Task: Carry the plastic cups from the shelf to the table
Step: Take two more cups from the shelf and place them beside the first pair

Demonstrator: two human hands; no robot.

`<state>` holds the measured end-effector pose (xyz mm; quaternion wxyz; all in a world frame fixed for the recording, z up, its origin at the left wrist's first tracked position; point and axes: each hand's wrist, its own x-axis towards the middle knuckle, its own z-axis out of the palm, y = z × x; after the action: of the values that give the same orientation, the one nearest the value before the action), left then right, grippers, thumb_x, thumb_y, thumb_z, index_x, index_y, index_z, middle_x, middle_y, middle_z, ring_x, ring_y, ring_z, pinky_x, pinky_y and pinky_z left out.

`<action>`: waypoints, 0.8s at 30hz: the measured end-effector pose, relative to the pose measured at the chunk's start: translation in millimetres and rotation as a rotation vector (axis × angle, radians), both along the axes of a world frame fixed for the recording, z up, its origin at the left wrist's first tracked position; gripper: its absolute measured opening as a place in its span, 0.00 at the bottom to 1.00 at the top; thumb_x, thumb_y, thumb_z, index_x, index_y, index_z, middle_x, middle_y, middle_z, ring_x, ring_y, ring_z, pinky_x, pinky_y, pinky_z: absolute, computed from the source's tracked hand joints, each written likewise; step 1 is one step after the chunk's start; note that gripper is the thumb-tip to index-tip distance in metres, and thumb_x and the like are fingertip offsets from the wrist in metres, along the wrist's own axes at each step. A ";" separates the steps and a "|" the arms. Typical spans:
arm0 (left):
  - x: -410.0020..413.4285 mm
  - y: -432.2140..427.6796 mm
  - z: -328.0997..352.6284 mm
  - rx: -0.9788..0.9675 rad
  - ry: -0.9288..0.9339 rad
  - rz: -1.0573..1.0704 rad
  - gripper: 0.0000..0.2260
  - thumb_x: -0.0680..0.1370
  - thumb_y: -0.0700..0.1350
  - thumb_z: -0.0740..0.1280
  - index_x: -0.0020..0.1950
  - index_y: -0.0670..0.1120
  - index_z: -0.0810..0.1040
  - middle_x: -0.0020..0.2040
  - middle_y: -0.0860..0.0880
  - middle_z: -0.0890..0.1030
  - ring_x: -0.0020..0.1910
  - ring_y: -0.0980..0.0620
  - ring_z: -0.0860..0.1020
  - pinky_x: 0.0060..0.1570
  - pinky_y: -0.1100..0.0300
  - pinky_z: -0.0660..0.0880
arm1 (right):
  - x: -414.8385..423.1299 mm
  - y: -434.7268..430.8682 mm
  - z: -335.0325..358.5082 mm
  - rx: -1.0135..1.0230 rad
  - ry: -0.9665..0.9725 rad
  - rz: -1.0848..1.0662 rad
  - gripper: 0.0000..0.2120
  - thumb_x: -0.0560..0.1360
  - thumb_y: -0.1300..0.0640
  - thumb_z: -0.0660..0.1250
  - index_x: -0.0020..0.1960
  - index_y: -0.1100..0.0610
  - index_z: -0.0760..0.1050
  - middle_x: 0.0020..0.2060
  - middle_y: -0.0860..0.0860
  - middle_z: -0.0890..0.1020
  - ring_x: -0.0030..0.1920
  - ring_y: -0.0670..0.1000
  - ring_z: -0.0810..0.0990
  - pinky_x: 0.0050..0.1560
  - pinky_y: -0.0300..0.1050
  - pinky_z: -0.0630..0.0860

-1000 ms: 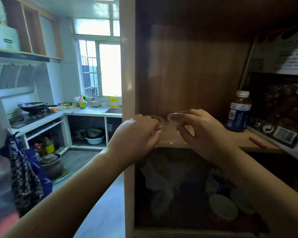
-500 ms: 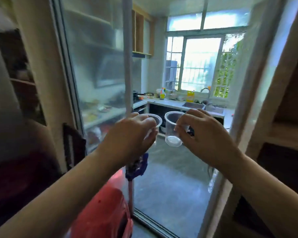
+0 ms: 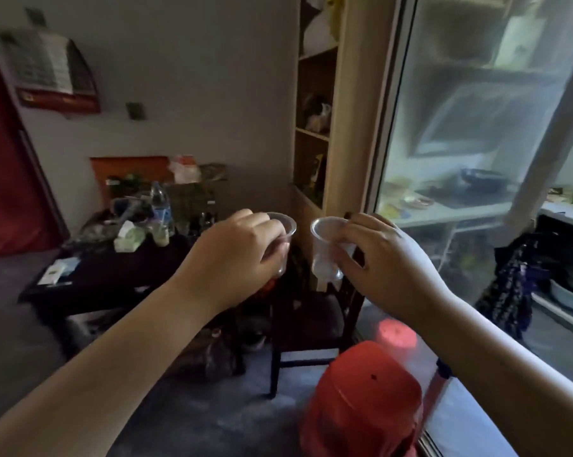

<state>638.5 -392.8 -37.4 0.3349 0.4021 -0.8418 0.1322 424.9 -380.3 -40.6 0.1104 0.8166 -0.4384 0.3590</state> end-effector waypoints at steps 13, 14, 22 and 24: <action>49.7 -138.3 -31.2 0.064 -0.018 0.263 0.07 0.75 0.46 0.62 0.38 0.48 0.76 0.34 0.53 0.76 0.39 0.53 0.71 0.34 0.58 0.70 | 40.8 -188.7 -29.7 0.040 0.080 0.196 0.09 0.74 0.47 0.61 0.43 0.50 0.77 0.42 0.42 0.78 0.46 0.46 0.71 0.41 0.38 0.70; 51.4 -152.6 -34.2 0.075 -0.022 0.275 0.07 0.75 0.46 0.62 0.38 0.48 0.76 0.34 0.53 0.76 0.38 0.53 0.71 0.33 0.59 0.69 | 40.2 -204.8 -30.0 0.045 0.086 0.212 0.09 0.75 0.48 0.61 0.43 0.51 0.77 0.42 0.43 0.78 0.46 0.46 0.71 0.42 0.39 0.71; 68.6 -251.7 -69.9 0.136 -0.011 0.384 0.07 0.74 0.43 0.63 0.38 0.46 0.77 0.33 0.50 0.78 0.36 0.50 0.73 0.36 0.59 0.66 | 54.0 -323.8 -55.3 0.151 0.080 0.294 0.08 0.75 0.50 0.62 0.45 0.49 0.79 0.40 0.42 0.78 0.46 0.44 0.70 0.43 0.40 0.71; 81.8 -269.0 -77.8 0.154 -0.017 0.411 0.08 0.75 0.43 0.62 0.38 0.45 0.77 0.32 0.49 0.78 0.36 0.49 0.73 0.36 0.59 0.65 | 71.9 -348.2 -64.2 0.184 0.086 0.320 0.05 0.75 0.52 0.64 0.47 0.49 0.78 0.41 0.41 0.78 0.47 0.44 0.70 0.42 0.41 0.72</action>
<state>720.3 -661.9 -115.1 0.2620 0.5886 -0.7525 0.1364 496.8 -728.5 -104.8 -0.0048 0.8971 -0.3288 0.2952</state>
